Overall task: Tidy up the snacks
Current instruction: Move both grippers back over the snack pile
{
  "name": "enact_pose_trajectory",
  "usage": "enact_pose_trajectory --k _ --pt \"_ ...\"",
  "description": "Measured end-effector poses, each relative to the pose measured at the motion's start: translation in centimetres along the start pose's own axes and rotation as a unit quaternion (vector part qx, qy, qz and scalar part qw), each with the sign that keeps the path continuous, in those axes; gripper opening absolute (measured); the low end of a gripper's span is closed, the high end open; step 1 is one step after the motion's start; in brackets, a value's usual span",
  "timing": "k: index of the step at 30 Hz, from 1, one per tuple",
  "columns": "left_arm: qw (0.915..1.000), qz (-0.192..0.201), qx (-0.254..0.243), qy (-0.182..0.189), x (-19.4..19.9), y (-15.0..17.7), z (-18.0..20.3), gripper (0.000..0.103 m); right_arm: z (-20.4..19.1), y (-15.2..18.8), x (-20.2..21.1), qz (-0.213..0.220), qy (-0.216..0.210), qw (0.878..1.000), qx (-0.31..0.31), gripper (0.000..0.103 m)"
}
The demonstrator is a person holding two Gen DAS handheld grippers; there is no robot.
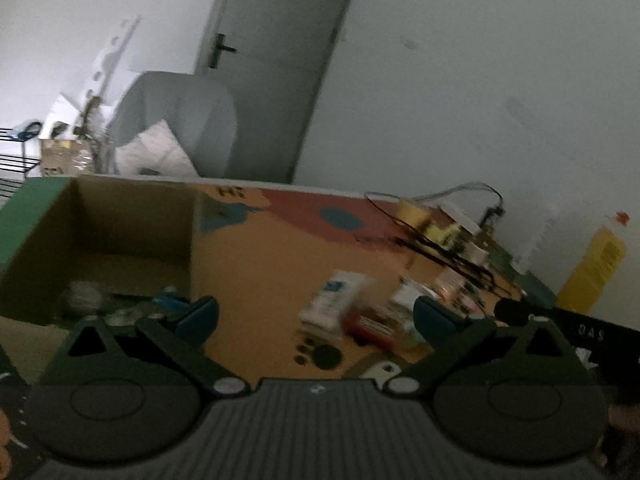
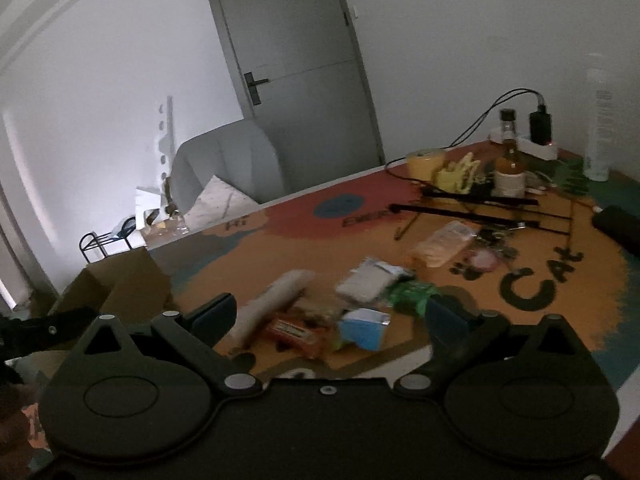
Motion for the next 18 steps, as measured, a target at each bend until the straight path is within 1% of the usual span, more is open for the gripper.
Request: enact_pose_trajectory --k 5,12,16,18 --pt "0.9999 -0.016 0.001 0.004 -1.5 0.9 1.4 0.103 1.6 0.9 0.1 -0.007 0.011 1.0 -0.003 0.101" --pt "0.9995 -0.029 0.004 0.007 -3.1 2.2 2.8 0.102 3.1 1.9 -0.3 -0.018 0.017 1.0 -0.01 0.084" --pt "0.9991 -0.042 0.001 0.007 -3.9 3.2 3.4 0.1 3.6 2.5 -0.4 -0.024 0.014 1.0 -0.011 0.078" --pt "0.9989 -0.047 0.001 0.007 -4.3 3.7 3.6 0.098 3.7 2.8 -0.5 -0.028 0.013 0.999 -0.011 0.074"
Point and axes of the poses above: each gripper's, at about its wrist camera, not at the fingertips, and x roughly against the way its jaws point, z to its right, y to its underside, the point moved 5 cm from there along -x, roughly the way its jaws point, and after that the axes turned 12 degrees about y, right-handed, at the moved point
